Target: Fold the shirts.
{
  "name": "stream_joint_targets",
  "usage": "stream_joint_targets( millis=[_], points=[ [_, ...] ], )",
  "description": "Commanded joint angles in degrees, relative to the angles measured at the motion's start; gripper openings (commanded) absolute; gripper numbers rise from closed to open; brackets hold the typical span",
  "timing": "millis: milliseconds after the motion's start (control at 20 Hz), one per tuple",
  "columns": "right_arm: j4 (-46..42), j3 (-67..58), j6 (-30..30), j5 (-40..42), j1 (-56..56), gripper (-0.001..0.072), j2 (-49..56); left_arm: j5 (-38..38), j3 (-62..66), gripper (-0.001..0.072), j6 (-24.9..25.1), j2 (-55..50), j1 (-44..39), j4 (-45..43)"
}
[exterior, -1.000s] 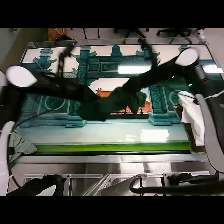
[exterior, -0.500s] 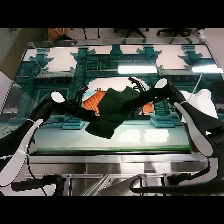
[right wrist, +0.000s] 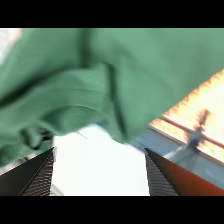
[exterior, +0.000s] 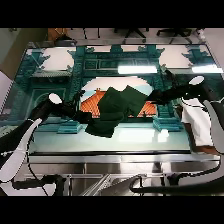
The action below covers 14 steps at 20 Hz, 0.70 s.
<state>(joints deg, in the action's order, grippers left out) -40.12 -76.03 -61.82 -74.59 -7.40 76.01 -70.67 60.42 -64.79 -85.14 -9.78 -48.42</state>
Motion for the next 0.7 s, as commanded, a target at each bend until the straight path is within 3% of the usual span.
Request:
stream_joint_targets(
  millis=[0, 400, 550, 600, 650],
  points=[
    [-0.66, 4.37, -0.83, 4.92, 0.46, 0.0615, 2.49, -0.39, -0.04, 0.0017, 0.28, -0.04, -0.22, -0.02],
    [6.21, 4.22, 0.17, 20.48, 7.61, 0.0570, 9.99, -0.70, -0.04, 0.0017, 0.50, -0.04, 2.34, -0.09],
    [16.00, 4.15, 7.58, 20.39, 7.61, 0.0116, 10.29, 0.31, -0.04, 0.0017, 0.94, -0.04, 2.45, -0.02],
    [18.75, 3.96, 9.42, 19.52, 7.58, 0.0024, 9.97, 0.42, 0.04, 0.0017, 1.07, 0.00, 2.45, 0.07],
    [20.09, 3.34, 10.47, 18.01, 7.56, 0.0019, 9.29, -0.37, 0.94, 0.0016, 1.36, 0.02, 2.47, -0.11]
  ],
)
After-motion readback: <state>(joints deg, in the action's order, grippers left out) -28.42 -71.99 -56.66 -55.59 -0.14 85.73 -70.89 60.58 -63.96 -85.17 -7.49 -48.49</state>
